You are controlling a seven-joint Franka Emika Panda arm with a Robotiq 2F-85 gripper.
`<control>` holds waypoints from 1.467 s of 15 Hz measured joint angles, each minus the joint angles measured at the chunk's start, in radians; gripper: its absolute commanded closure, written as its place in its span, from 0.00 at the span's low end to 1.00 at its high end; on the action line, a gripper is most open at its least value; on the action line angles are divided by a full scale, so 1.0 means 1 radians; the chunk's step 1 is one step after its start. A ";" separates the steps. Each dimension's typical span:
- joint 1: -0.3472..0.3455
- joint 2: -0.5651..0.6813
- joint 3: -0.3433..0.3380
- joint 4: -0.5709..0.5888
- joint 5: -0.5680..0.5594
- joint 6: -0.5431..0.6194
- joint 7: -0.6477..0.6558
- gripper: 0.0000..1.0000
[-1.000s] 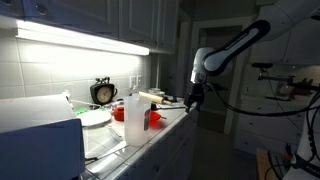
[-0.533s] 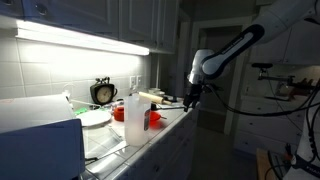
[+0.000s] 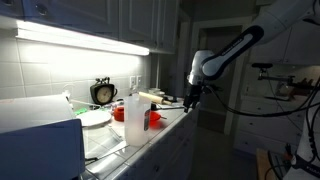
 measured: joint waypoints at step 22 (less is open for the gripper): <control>-0.001 0.356 -0.086 0.259 -0.111 0.273 -0.055 0.00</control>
